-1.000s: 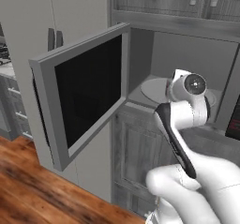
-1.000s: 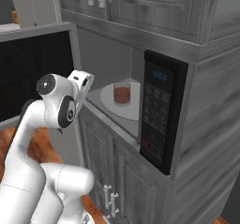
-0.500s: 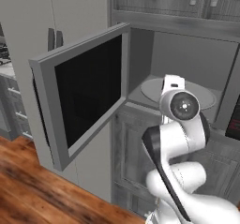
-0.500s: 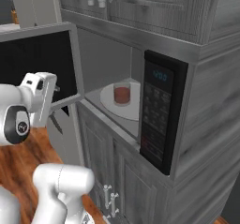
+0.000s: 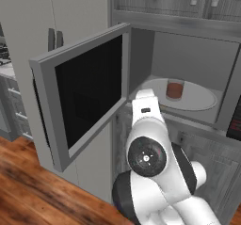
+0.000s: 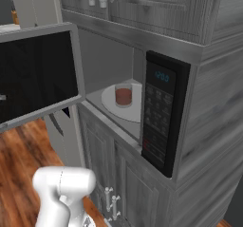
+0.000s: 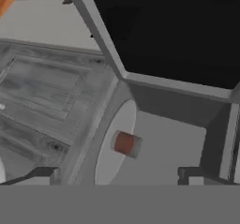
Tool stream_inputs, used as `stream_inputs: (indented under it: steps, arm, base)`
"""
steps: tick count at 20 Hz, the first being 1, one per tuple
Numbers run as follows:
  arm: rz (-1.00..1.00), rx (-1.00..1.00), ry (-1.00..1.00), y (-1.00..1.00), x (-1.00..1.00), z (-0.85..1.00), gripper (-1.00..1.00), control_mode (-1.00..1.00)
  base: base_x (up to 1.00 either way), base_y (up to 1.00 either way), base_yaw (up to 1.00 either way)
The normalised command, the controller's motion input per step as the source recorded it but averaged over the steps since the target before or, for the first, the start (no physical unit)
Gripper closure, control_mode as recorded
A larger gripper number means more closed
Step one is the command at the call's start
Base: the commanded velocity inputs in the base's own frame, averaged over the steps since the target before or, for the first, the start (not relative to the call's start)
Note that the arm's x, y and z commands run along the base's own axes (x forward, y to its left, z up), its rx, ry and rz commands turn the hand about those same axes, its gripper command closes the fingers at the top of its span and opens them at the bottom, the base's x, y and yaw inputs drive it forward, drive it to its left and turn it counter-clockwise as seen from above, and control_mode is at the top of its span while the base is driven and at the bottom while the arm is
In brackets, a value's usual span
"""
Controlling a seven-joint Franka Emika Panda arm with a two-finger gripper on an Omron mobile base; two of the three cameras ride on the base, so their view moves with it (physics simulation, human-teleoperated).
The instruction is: Place the microwavable item in the microwave. Then, close the microwave door and press the start button.
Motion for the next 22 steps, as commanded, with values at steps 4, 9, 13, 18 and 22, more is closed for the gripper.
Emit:
stream_inputs:
  steps: [4, 9, 13, 18, 22]
  arm:
    - [0.05, -0.19, -0.35, 0.55, -1.00, -0.04, -1.00, -1.00]
    - [0.00, -0.24, -0.21, 0.97, -0.40, 0.00, -1.00, -1.00]
    - [0.00, -0.26, -0.13, 1.00, 0.02, 0.00, -1.00, -1.00]
    - [0.00, -0.24, -0.04, 1.00, 0.24, -0.06, -1.00, -1.00]
    - [-0.04, -0.21, -0.02, 1.00, 0.49, -0.18, -1.00, -1.00]
  base:
    - [0.00, 0.00, 0.00]
    - [0.00, 0.00, 0.00]
    - [0.00, 0.00, 0.00]
    - [0.00, 0.00, 0.00]
    - [0.00, 0.00, 0.00]
